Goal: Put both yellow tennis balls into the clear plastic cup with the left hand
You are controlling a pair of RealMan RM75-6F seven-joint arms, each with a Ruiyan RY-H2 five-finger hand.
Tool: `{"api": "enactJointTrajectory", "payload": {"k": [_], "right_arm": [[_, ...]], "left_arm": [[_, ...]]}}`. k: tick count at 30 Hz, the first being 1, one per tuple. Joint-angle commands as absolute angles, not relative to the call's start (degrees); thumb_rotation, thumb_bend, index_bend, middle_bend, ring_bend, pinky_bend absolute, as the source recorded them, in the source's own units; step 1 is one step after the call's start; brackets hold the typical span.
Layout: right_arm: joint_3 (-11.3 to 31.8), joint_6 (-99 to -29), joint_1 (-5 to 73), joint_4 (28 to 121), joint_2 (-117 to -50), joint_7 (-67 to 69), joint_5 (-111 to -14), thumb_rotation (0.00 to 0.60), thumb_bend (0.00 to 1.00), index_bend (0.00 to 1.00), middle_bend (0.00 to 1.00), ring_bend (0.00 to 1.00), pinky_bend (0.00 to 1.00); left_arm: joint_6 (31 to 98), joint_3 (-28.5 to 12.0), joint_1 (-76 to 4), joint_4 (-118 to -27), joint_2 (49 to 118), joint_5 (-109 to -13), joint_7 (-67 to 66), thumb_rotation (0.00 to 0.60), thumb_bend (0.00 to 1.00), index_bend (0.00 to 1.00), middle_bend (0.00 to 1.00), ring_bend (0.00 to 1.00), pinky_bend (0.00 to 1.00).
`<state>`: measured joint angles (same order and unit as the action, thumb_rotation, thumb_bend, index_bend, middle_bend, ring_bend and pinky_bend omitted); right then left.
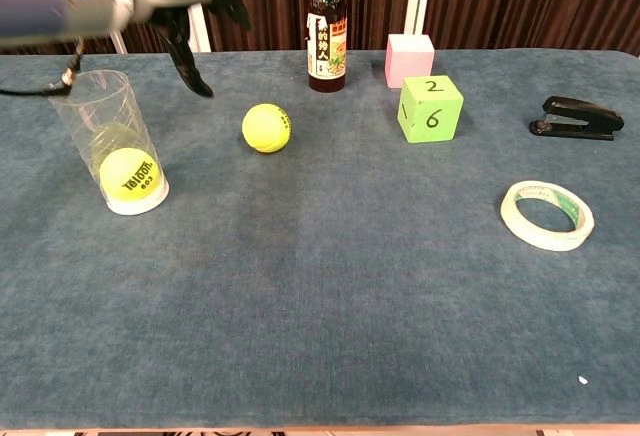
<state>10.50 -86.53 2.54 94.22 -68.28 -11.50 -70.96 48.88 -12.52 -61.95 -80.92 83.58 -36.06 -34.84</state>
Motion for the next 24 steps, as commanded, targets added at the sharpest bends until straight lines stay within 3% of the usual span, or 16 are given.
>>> {"api": "enactJointTrajectory", "payload": {"k": [1,17,24], "right_arm": [[10.67,-86.53,2.56,94.07,-68.32,-11.32,-70.76,0.6,0.35,0.11,0.03,0.06,0.01],[11.16,-86.27,2.49,93.77,-68.01,-10.1,-69.96,0.6,0.35,0.11,0.03,0.06,0.01],[11.41,-86.36,2.45,93.59,-67.98,-9.82,-69.63,0.6,0.35,0.11,0.03,0.06,0.01]], "left_arm": [[47.14,-11.85,-63.28,-73.56,89.93,-37.07,-32.71,0.6,0.0,0.19,0.1,0.07,0.31],[41.54,-11.95,-65.42,-58.59,100.56,-40.35,-28.8,0.6,0.0,0.19,0.13,0.07,0.32],[40.66,-12.24,-66.6,-54.12,104.17,-40.61,-29.17,0.6,0.1,0.21,0.25,0.16,0.42]]}}
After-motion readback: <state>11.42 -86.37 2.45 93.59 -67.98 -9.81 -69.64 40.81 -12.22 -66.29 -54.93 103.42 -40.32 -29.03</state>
